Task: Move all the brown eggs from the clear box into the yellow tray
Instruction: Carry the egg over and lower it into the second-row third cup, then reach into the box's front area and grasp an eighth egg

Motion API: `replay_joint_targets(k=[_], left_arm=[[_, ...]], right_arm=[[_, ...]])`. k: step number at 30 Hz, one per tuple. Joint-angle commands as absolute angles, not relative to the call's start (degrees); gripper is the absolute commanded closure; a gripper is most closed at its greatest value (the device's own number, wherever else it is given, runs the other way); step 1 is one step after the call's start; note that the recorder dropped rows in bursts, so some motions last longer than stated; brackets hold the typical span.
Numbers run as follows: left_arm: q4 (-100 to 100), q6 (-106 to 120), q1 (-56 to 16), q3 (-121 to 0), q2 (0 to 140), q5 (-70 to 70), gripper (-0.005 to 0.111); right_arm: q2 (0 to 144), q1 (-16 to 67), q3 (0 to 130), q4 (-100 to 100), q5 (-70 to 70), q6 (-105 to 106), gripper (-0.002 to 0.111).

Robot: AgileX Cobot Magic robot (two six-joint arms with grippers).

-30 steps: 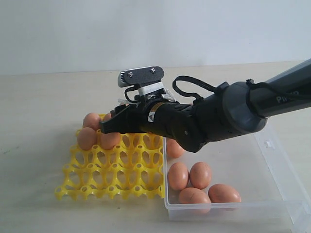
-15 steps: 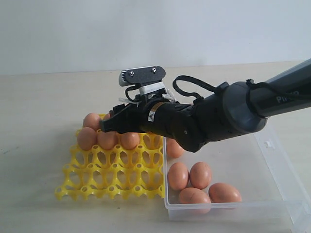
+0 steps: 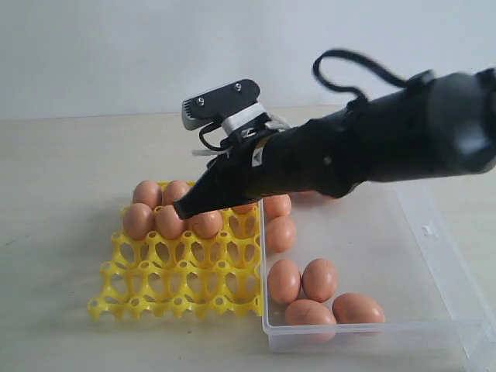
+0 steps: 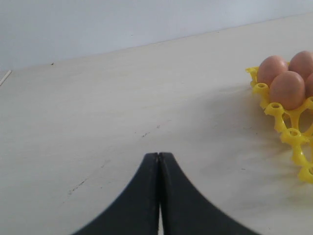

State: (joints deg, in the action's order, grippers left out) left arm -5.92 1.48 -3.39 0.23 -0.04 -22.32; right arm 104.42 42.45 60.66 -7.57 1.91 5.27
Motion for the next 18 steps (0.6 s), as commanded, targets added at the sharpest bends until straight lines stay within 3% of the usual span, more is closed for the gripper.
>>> replay_joint_targets(k=[1, 5, 10, 13, 18], left_arm=[[-5.8, 1.3, -3.3, 0.0, 0.0, -21.8, 0.107], [-5.8, 1.3, -3.3, 0.0, 0.0, -21.8, 0.107], [-5.8, 1.3, -3.3, 0.0, 0.0, -21.8, 0.107], [-5.8, 1.3, -3.3, 0.0, 0.0, -21.8, 0.107], [-5.8, 1.3, -3.3, 0.0, 0.0, -21.8, 0.107]], right_arm=[[95.6, 40.8, 60.9, -5.7, 23.2, 10.5, 0.108], [89.2, 39.4, 60.9, -5.2, 40.9, 10.4, 0.108], [86.1, 35.2, 60.9, -5.0, 50.4, 3.7, 0.103], [86.7, 31.8, 60.9, -4.4, 52.1, 2.8, 0.089], [90.1, 29.8, 60.9, -2.8, 54.6, 2.8, 0.053]])
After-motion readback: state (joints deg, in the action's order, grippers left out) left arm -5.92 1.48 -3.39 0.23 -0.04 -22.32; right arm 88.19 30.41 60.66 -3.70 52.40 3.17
